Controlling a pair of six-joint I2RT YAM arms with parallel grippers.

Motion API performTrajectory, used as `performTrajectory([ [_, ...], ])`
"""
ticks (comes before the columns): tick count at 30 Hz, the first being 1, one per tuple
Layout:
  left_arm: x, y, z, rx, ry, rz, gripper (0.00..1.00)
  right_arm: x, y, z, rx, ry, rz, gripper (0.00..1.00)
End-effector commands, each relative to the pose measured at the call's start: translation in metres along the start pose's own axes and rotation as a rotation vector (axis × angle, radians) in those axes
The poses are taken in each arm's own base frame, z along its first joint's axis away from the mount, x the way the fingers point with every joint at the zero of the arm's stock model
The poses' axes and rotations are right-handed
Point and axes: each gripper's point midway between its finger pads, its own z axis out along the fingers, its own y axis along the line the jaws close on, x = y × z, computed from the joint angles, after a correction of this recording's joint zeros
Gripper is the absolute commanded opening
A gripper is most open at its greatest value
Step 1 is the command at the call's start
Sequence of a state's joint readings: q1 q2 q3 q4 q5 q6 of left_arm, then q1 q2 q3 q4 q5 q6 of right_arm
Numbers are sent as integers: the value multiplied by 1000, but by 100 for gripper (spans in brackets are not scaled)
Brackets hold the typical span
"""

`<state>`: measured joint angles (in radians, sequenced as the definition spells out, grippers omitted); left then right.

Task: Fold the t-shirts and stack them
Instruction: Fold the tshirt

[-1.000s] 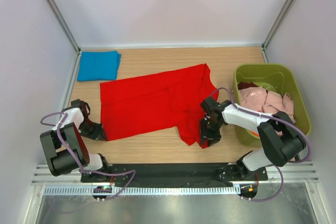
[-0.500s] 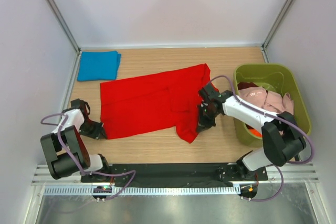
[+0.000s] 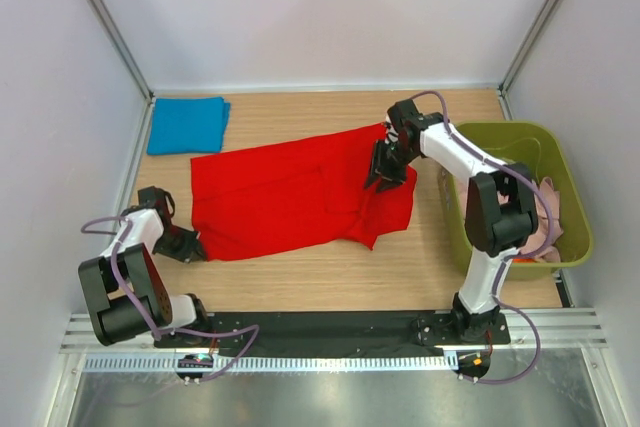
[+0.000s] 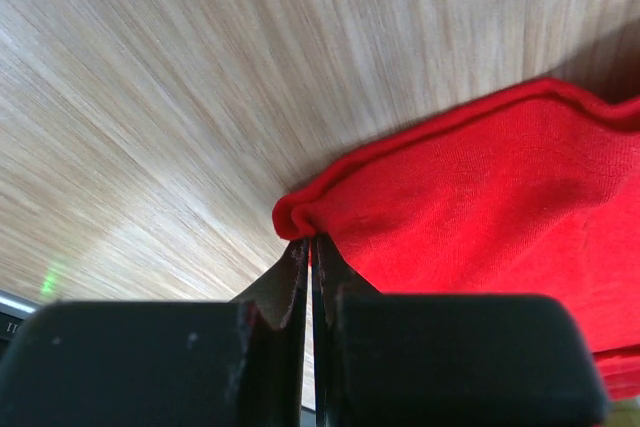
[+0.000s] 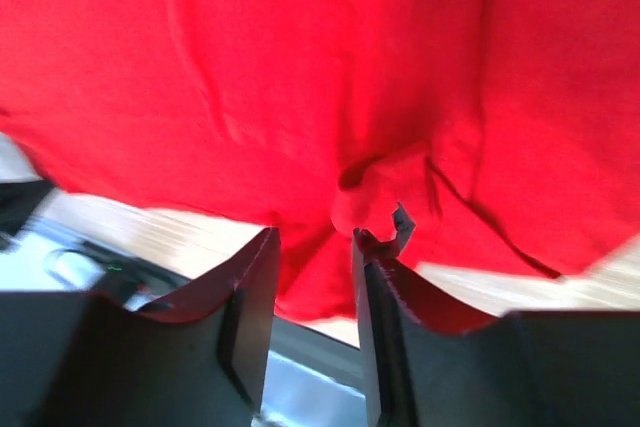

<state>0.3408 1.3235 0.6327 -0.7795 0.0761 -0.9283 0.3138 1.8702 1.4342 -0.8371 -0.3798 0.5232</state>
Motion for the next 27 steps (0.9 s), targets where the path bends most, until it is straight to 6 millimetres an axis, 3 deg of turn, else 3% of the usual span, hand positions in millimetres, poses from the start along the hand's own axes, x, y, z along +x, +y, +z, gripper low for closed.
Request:
performTrajectory([
  [1,-2,-8,-3,49,-21,26,0,11,-18,-39,147,-18,-194,43],
  [2,-1,-9,-3,51,-20,29,0,16,-30,-35,178,-20,-196,44],
  [7,1,-9,-1,49,-10,35,0,23,-40,-30,215,-48,-237,45],
  [11,4,-9,1,47,8,37,0,4,-39,-16,259,-116,-346,39],
  [16,7,-8,3,40,30,31,0,-24,-54,1,349,-191,-385,29],
  [23,7,-8,3,41,33,37,0,-30,-36,37,227,-133,-398,33],
  [27,8,-9,2,43,37,37,0,-29,-27,43,190,-114,-413,37],
])
